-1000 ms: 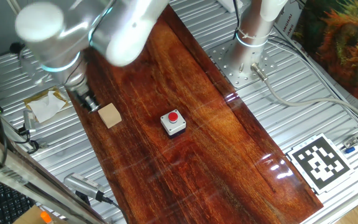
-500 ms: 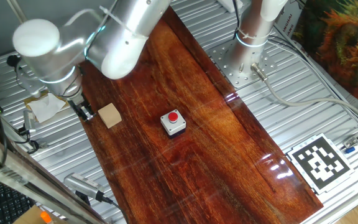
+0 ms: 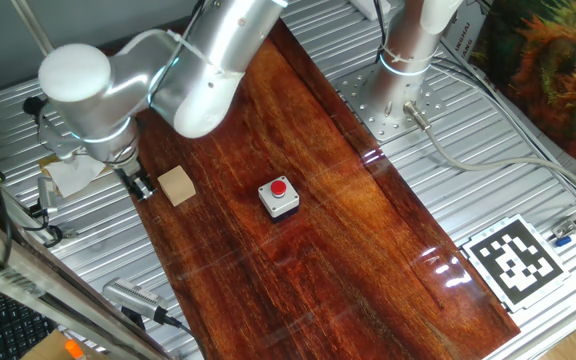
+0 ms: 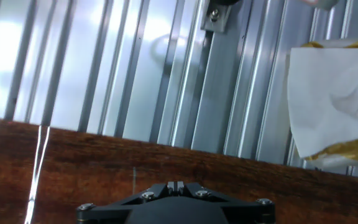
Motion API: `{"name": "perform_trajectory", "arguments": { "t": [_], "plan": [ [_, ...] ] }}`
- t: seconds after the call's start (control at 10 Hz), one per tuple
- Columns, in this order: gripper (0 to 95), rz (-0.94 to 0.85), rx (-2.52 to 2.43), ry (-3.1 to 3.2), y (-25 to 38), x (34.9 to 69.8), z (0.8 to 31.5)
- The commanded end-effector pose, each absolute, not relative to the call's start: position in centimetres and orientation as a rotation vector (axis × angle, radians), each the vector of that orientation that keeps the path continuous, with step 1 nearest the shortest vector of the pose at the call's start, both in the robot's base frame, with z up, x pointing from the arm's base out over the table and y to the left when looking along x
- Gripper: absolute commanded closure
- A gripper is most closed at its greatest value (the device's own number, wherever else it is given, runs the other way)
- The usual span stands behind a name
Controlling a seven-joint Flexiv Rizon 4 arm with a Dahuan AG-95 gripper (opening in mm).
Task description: Use the gripper to push the small block from left to right
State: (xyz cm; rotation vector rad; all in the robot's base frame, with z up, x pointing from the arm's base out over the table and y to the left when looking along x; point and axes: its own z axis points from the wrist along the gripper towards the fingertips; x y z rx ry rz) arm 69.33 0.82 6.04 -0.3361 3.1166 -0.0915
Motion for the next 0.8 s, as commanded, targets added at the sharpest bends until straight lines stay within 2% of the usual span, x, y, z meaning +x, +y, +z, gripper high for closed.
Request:
{"name": "perform_trajectory", "arguments": {
  "t": [0.1, 0.4, 0.8],
  "plan": [
    [95.0, -0.099, -0.336, 3.109, 0.8, 69.7, 5.3],
    [95.0, -0.101, -0.336, 3.091, 0.8, 69.5, 3.1],
    [95.0, -0.106, -0.341, 3.097, 0.7, 69.1, 2.6]
  ]
}}
